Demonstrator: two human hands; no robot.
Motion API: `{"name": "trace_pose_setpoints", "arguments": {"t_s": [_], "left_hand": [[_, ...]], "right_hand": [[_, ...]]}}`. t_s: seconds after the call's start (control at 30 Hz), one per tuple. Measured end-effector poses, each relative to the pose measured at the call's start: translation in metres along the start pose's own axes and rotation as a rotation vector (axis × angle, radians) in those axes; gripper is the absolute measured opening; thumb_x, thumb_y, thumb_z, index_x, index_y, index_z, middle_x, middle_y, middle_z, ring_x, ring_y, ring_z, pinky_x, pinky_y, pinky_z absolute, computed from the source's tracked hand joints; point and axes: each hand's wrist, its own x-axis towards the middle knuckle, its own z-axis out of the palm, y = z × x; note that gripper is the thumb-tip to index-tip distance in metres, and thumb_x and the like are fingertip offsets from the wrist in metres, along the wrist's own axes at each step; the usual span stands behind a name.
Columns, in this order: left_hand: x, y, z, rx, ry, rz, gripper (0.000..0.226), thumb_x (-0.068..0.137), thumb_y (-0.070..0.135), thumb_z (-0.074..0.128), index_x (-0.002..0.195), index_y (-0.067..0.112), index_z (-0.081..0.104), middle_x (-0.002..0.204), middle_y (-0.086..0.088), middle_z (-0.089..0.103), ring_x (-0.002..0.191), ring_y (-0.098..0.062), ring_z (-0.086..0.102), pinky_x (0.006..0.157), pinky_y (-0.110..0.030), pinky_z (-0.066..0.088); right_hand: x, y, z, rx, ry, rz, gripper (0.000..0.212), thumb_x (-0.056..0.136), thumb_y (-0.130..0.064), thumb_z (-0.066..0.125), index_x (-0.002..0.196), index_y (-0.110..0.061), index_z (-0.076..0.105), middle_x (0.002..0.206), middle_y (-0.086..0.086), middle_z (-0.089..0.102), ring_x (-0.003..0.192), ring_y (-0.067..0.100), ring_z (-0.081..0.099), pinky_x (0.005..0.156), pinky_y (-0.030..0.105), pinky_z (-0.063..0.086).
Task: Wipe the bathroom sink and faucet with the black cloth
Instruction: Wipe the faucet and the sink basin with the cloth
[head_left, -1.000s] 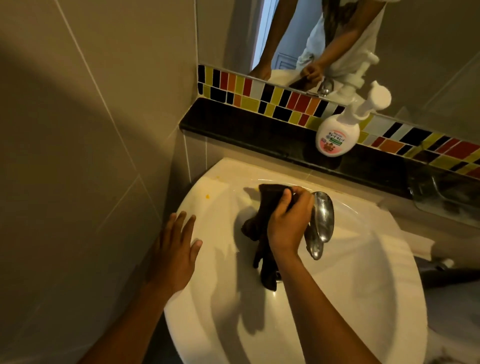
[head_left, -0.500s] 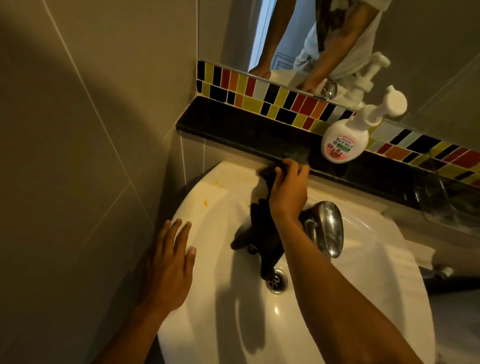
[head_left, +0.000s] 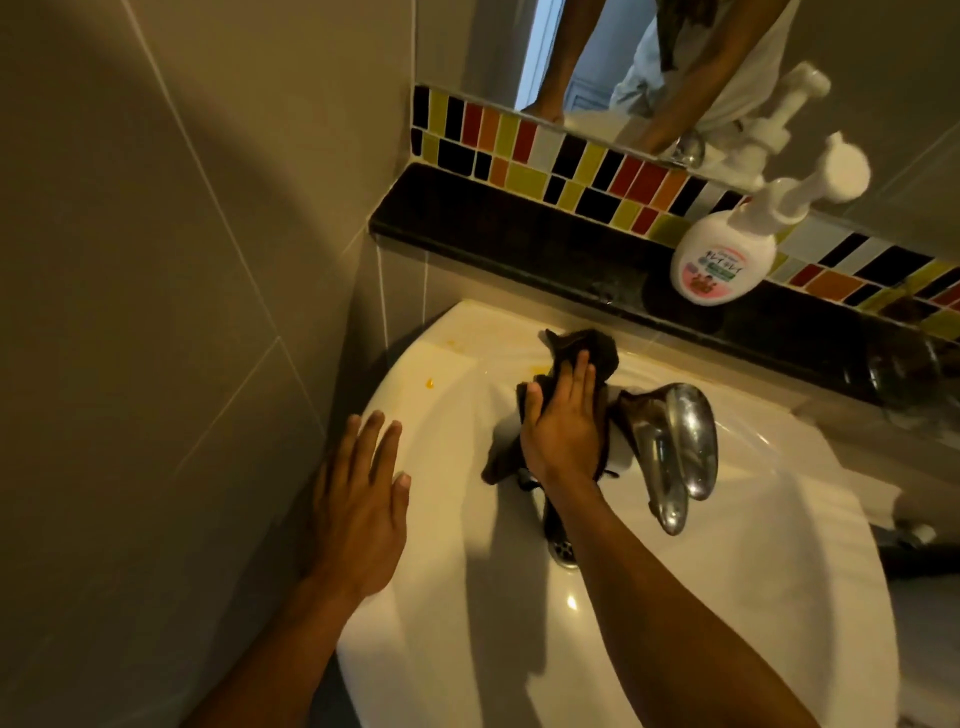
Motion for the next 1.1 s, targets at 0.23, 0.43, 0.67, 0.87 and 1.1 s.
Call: {"name": "trace_pose_setpoints", "arguments": {"t_s": [0.23,0.43,0.67,0.87,1.1], "left_hand": [[-0.001,0.001,0.0,-0.005,-0.007,-0.019,0.058,0.096,0.042,0.024,0.15,0.022,0.018,0.159,-0.003,0.017,0.146,-0.028,0.01,0.109,-0.049,0.028],[-0.002,0.006,-0.002,-0.026,-0.009,-0.052,0.061,0.094,0.036,0.041,0.149,0.024,0.019,0.158,-0.004,0.018,0.144,-0.031,0.017,0.103,-0.053,0.037],[-0.004,0.007,-0.007,-0.123,-0.002,-0.061,0.062,0.094,0.031,0.049,0.148,0.027,0.02,0.159,-0.002,0.017,0.144,-0.032,0.021,0.103,-0.055,0.036],[-0.003,0.008,-0.005,-0.104,-0.005,-0.097,0.063,0.094,0.032,0.048,0.149,0.029,0.017,0.159,-0.002,0.015,0.144,-0.031,0.02,0.104,-0.056,0.034],[-0.003,0.008,-0.005,-0.111,0.005,-0.084,0.063,0.094,0.031,0.049,0.148,0.03,0.018,0.159,0.0,0.015,0.144,-0.03,0.02,0.103,-0.055,0.037]], "right_hand": [[-0.02,0.019,-0.013,0.13,-0.106,-0.264,0.046,0.1,-0.029,0.038,0.146,-0.023,0.033,0.155,-0.001,0.03,0.144,0.016,0.023,0.12,0.043,0.017],[-0.007,-0.021,0.013,0.018,-0.035,0.008,0.06,0.101,-0.036,0.025,0.151,-0.01,0.004,0.161,0.009,0.004,0.148,0.021,-0.002,0.12,0.036,-0.004],[-0.02,0.021,-0.018,-0.092,-0.067,-0.321,0.027,0.1,-0.028,0.045,0.124,-0.023,0.056,0.127,-0.007,0.06,0.119,-0.005,0.051,0.112,0.036,0.036],[-0.005,-0.009,0.001,0.005,0.017,-0.035,0.06,0.098,-0.012,0.043,0.15,-0.006,0.014,0.159,0.015,0.01,0.147,0.029,0.005,0.12,0.044,0.006],[-0.011,0.0,0.016,-0.068,-0.078,-0.524,0.058,0.095,-0.02,0.047,0.147,-0.006,0.026,0.156,0.015,0.026,0.145,0.03,0.02,0.119,0.041,0.011]]}}
